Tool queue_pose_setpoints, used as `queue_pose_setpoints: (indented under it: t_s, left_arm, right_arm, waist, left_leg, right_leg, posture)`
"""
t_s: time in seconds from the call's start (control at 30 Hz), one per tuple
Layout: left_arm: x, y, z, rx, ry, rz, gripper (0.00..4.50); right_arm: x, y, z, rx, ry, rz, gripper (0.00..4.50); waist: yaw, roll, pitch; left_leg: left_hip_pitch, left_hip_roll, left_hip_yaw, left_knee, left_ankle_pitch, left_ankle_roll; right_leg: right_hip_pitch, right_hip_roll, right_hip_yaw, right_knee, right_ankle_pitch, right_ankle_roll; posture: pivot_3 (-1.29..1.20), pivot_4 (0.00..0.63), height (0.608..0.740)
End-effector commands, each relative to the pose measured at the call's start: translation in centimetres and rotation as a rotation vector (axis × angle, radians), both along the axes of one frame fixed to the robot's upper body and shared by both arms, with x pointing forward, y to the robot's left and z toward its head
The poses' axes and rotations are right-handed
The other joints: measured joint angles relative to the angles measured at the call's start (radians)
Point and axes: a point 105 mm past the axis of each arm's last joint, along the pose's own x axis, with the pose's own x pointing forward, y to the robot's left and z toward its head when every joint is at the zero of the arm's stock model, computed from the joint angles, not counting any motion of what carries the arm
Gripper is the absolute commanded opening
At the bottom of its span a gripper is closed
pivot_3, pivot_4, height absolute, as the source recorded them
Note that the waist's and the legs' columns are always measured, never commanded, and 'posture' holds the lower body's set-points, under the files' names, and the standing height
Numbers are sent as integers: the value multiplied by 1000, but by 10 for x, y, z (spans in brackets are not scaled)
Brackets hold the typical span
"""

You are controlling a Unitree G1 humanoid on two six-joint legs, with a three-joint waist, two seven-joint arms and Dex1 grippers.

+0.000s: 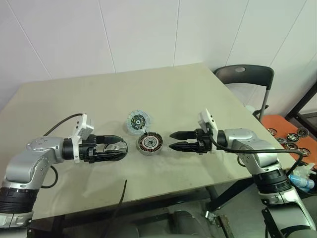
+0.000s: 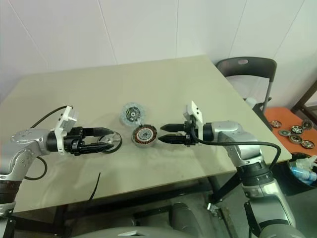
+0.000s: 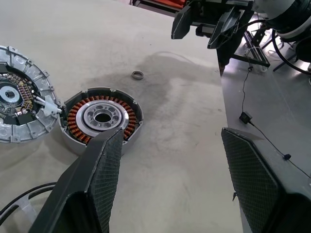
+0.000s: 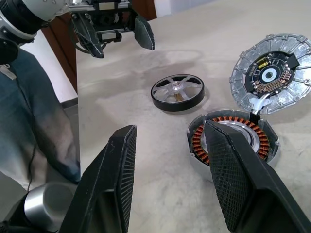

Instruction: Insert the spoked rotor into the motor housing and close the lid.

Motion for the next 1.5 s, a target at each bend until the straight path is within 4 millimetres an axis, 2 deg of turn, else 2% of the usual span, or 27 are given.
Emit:
queue_pose_setpoints:
  t_s: [0.03,0.33,0.77,1.33,1.5]
  left_arm:
    - [0,-1,11,9,-43,-20,3441]
    - [0,6,11,14,-44,-5,3441]
    - [0,0,8,0,-46,-16,3441]
    - [5,3,12,-6,-68,19,3441]
    - [1,1,10,-7,-67,5,3441]
  right_arm:
    - [0,2,13,31,-53,13,2252]
    - [4,-2,16,22,-70,1,2252]
    - [4,-9,20,9,-71,-6,2252]
    - [9,-6,22,16,-86,-18,2252]
    - [6,-2,21,18,-79,-7,2252]
  waist:
    - [0,0,0]
    - [0,0,0]
    - [0,0,0]
    - [0,0,0]
    - [0,0,0]
  left_leg:
    - [0,0,0,0,0,0]
    - [0,0,0,0,0,0]
    - [0,0,0,0,0,0]
    - [0,0,0,0,0,0]
    - [0,0,0,0,0,0]
  right_leg:
    - [0,0,0,0,0,0]
    - [0,0,0,0,0,0]
    - [0,0,0,0,0,0]
    - [0,0,0,0,0,0]
    - [0,0,0,0,0,0]
  posture:
    - [0,0,740]
    - [0,0,740]
    - [0,0,740]
    - [0,0,740]
    - [0,0,740]
